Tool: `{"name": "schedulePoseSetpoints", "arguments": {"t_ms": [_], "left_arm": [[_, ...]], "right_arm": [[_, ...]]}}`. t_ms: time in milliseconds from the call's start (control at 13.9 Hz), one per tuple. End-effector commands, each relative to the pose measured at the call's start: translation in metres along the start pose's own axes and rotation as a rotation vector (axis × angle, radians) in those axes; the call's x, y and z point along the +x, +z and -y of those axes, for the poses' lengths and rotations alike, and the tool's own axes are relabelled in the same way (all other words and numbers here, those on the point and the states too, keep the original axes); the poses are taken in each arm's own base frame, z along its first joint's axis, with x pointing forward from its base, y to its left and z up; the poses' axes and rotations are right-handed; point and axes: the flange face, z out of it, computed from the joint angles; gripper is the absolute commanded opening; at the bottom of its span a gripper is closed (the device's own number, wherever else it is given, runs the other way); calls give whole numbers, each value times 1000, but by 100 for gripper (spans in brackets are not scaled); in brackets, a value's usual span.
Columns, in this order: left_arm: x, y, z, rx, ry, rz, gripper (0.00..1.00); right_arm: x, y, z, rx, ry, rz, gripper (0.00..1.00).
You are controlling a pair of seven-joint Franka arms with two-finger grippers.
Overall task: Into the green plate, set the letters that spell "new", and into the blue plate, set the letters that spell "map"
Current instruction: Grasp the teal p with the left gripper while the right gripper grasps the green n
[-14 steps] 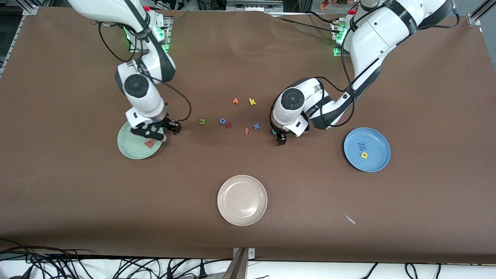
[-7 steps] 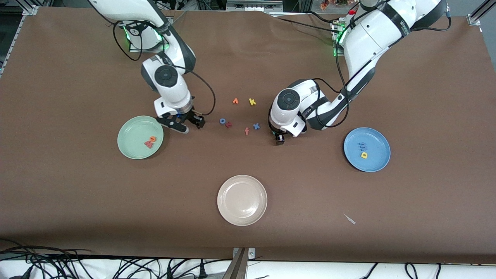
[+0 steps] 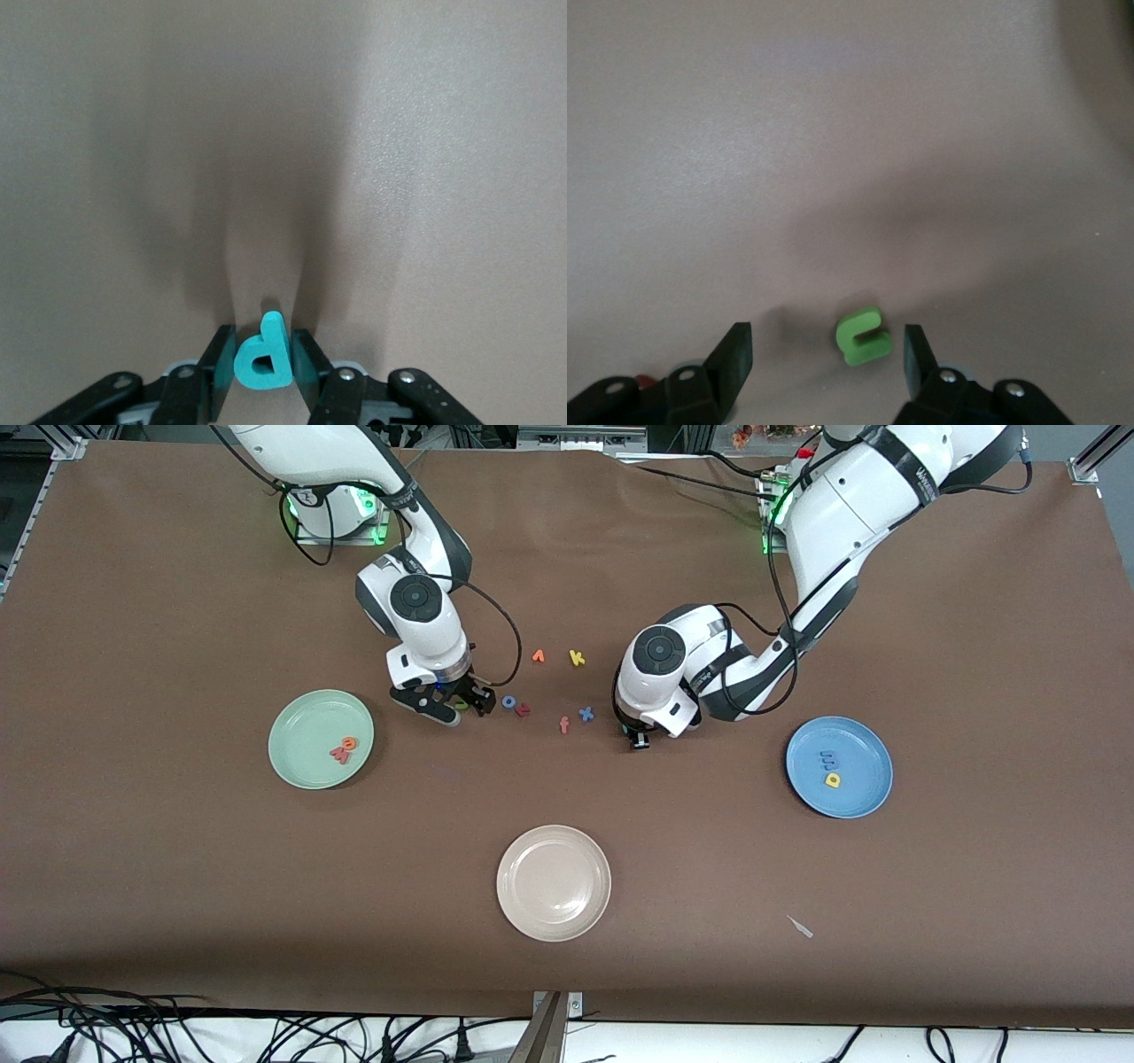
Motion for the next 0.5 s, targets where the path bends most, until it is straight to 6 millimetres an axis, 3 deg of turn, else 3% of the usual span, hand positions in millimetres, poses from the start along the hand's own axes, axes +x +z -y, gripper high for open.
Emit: {"name": "schedulePoseSetpoints", "arguments": {"t_ms": [0, 430], "left_arm": [[4, 14, 2, -11, -9, -29, 0], [7, 12, 0, -9, 22, -49, 0]], "right_arm": [[1, 4, 0, 4, -2, -11, 77], [-3, 16, -2, 8, -6, -4, 63]]}}
